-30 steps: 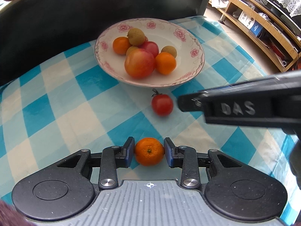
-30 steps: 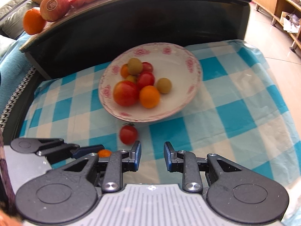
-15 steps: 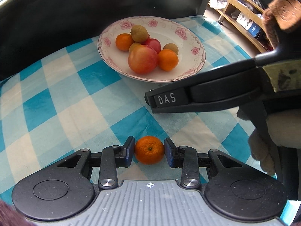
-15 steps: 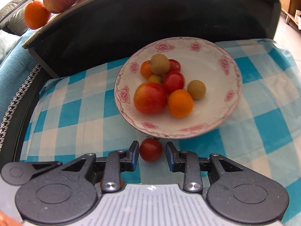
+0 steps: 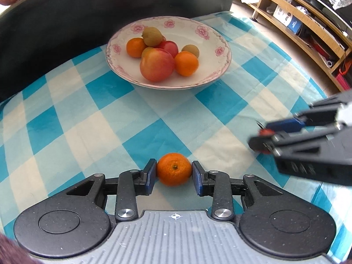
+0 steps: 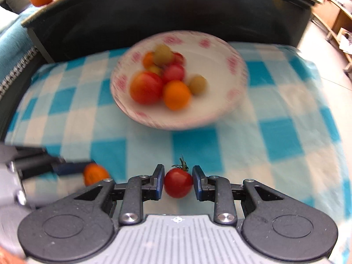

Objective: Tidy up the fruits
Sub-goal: 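Grasp the red cherry tomato with the right tool while the left holds the mandarin, then carry the mandarin and cherry tomato in both tools over the bowl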

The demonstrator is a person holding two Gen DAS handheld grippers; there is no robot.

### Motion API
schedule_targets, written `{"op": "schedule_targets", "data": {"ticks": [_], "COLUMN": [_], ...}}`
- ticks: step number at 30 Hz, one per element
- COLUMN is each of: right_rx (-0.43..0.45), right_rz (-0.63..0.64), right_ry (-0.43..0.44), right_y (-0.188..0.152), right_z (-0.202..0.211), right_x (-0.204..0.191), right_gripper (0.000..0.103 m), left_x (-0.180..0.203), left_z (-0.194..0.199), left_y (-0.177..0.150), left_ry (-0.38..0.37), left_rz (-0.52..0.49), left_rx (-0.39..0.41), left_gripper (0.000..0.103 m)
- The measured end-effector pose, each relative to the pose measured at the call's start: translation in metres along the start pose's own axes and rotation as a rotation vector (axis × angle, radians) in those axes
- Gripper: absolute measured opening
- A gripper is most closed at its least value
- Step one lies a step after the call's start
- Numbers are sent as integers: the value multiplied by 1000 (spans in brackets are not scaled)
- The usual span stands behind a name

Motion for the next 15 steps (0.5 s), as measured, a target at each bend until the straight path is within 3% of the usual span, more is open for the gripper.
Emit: {"op": "schedule_targets", "data": {"ticks": [5,10,15], "right_rx": [-31,-1,37], "right_rz": [13,11,-32], "right_ry": [-16,-20,21], "right_y": [-32,-42,-49], "right_z": [6,8,16], "right_x": [2,0,4], "right_gripper": [32,33,35], "left_x": [5,4,2], "left_z": [0,1,5], "left_y": [-4,-2,4], "left_ry": [12,15,-9], "left_rz": [-15,-3,29], "left_rx": [17,24,31], "left_gripper": [42,45,55]}}
Point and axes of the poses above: each gripper's, at about its wrist camera, not at the fingertips, and z roughly against the way its jaws point, x to its right, y to its top, the point moved 5 cm from there along -z, roughly the way its jaws point, and after that the axes turned 10 degrees about z, right-handed, at the moved point
